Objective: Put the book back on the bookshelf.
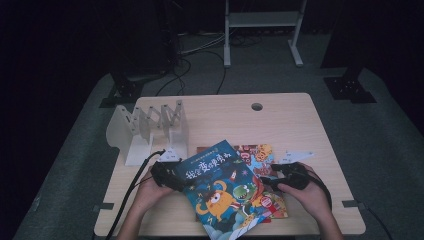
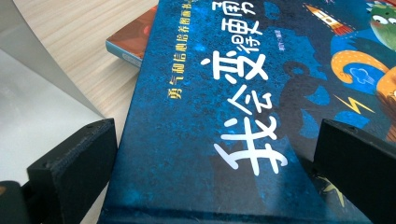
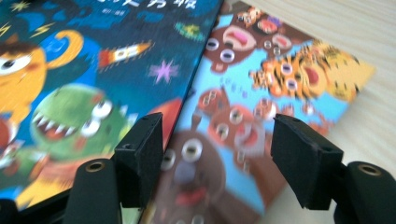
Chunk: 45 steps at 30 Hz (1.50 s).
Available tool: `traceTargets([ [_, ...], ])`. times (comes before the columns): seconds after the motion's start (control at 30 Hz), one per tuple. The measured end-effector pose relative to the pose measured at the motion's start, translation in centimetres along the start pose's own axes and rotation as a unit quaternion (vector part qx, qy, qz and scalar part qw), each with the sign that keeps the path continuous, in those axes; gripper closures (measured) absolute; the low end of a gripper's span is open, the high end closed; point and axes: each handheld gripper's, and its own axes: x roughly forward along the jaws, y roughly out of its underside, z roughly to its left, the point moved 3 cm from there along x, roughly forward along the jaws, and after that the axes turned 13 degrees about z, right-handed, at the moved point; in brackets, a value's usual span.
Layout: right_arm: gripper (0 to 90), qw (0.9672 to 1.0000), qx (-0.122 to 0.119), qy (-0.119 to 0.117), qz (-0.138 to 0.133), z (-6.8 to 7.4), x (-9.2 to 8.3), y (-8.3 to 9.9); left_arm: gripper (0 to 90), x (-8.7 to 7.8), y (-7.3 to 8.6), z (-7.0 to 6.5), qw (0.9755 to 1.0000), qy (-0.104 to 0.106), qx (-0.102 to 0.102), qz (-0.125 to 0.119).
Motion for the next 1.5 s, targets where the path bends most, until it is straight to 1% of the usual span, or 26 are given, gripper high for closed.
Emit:
traceTargets([
  [0.13, 33.5, 1.0, 0.0, 0.006, -0.002, 0.5, -1.1, 2.0, 0.0, 0.0, 0.0, 0.0, 1.0, 0.001, 0.001, 0.002],
  [0.27, 32.0, 1.0, -0.001, 0.006, 0.006, 1.1, -2.2, 3.9, 0.0, 0.0, 0.0, 0.0, 1.0, 0.001, 0.001, 0.002],
  [0.37, 31.8, 1.0, 0.0, 0.003, 0.008, 1.6, -2.8, 4.9, 0.0, 0.0, 0.0, 0.0, 1.0, 0.001, 0.001, 0.002],
  [0.57, 31.3, 0.9997, -0.01, 0.003, 0.024, 3.0, -3.3, 6.4, 0.0, 0.0, 0.0, 0.0, 1.0, 0.001, 0.001, 0.001],
  [0.63, 31.3, 0.9996, -0.013, 0.002, 0.025, 3.4, -3.2, 6.8, 0.0, 0.0, 0.1, 0.0, 1.0, 0.001, 0.0, 0.001],
  [0.67, 31.3, 0.9996, -0.013, 0.002, 0.025, 3.4, -3.2, 6.8, 0.0, 0.0, 0.1, 0.0, 1.0, 0.001, 0.0, 0.001],
  [0.7, 29.2, 0.9994, -0.011, 0.004, 0.032, 3.6, -3.0, 7.1, 0.0, 0.0, 0.1, 0.0, 1.0, 0.002, 0.0, 0.001],
  [0.77, 29.0, 0.9995, -0.006, 0.006, 0.03, 3.5, -3.0, 7.3, 0.0, -0.1, 0.1, -0.1, 1.0, 0.006, 0.0, 0.005],
  [0.87, 30.3, 0.9994, -0.004, 0.021, 0.027, 3.0, -2.9, 7.2, 0.0, -0.1, 0.3, -0.3, 0.9999, 0.014, -0.002, 0.007],
  [0.93, 29.4, 0.9994, 0.001, 0.022, 0.026, 2.5, -2.8, 7.0, 0.0, -0.2, 0.3, -0.3, 0.9998, 0.015, 0.0, 0.008],
  [1.0, 30.0, 0.9993, 0.003, 0.027, 0.025, 1.9, -2.7, 6.7, 0.0, -0.2, 0.4, -0.4, 0.9997, 0.02, 0.002, 0.009],
  [1.03, 30.0, 0.9993, 0.003, 0.027, 0.025, 1.9, -2.7, 6.7, 0.0, -0.2, 0.4, -0.4, 0.9997, 0.02, 0.002, 0.009],
  [1.07, 29.9, 0.9991, 0.007, 0.034, 0.025, 1.2, -2.6, 6.4, 0.0, -0.2, 0.4, -0.6, 0.9996, 0.024, 0.006, 0.01],
  [1.2, 30.4, 0.9988, 0.015, 0.042, 0.022, 0.0, -2.3, 6.0, 0.0, -0.3, 0.5, -1.1, 0.9995, 0.027, 0.011, 0.014],
  [1.33, 30.9, 0.9983, 0.025, 0.049, 0.02, -1.3, -2.0, 5.3, 0.0, -0.3, 0.8, -1.6, 0.9993, 0.033, 0.01, 0.014],
  [1.5, 31.9, 0.9974, 0.033, 0.062, 0.019, -3.2, -1.3, 3.9, 0.0, -0.6, 1.2, -2.2, 0.9992, 0.035, 0.013, 0.015],
])
